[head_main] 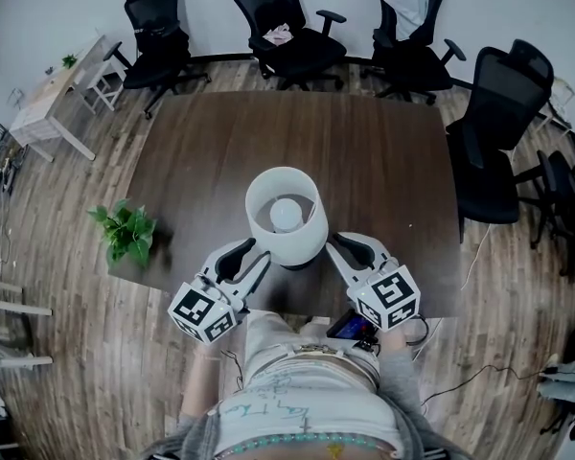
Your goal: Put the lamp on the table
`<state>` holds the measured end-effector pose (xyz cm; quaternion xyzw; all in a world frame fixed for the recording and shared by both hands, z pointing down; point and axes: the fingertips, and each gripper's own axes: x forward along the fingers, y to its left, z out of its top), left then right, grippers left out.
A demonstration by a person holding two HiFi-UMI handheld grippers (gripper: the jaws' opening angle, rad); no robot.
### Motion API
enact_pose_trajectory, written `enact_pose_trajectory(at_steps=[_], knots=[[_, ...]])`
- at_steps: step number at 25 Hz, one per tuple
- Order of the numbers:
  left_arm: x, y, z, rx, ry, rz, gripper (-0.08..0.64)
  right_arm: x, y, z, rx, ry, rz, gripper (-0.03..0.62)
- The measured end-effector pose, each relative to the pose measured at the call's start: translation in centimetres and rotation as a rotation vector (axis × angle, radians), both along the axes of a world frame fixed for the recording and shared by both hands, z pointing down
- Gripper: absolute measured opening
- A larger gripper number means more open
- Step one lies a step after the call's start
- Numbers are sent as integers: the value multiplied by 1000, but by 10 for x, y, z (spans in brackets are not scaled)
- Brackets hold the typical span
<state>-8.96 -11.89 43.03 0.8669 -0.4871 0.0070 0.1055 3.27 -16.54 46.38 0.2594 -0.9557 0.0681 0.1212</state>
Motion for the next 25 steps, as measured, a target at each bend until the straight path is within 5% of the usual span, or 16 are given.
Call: enact_pose_trajectory(at_steps=[12, 25], knots=[[12, 15, 4, 11, 6, -15, 41, -5, 16, -3, 19, 21, -69, 31], [28, 21, 5, -8, -16, -50, 11, -21, 37, -6, -1, -15, -124, 31]])
